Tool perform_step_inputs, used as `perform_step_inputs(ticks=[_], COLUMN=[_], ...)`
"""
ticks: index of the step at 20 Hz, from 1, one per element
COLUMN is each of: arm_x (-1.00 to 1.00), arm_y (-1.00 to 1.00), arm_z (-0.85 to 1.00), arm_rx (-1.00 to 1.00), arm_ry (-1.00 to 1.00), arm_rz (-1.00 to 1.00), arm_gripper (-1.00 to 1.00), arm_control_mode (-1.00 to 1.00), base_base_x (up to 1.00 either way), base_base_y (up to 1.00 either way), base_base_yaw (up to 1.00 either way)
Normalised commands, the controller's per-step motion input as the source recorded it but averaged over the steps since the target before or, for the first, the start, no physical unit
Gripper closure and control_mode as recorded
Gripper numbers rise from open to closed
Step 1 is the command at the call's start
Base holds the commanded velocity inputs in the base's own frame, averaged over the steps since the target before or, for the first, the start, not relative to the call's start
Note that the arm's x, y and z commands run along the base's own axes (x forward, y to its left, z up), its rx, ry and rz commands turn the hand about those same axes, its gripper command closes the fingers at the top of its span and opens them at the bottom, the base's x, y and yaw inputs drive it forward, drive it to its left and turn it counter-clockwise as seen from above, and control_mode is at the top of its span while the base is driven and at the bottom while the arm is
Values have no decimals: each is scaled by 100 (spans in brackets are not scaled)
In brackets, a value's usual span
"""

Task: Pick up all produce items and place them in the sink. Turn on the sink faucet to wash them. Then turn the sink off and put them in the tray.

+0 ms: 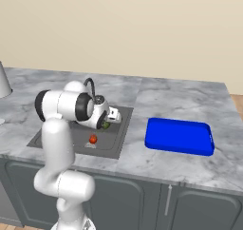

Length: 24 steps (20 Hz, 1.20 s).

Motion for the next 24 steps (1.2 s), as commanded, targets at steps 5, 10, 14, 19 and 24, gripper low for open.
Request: perform_step_inputs(ticks=[5,10,14,19,24], arm_x=[0,0,-3,-10,-19], arm_y=[-37,-43,-55,-61,-62], arm_z=[77,60,25,1,0], arm_rx=[-1,0,0,0,0], arm_ry=[-1,0,0,0,0], arm_rz=[-7,-6,-6,-7,-10], arm_gripper=[100,100,100,100,100], arm_control_mode=[-100,-100,-100,-100,-100], base_base_x=[0,0,0,0,0], base_base_y=[0,0,0,0,0], base_base_yaw=[0,0,0,0,0])
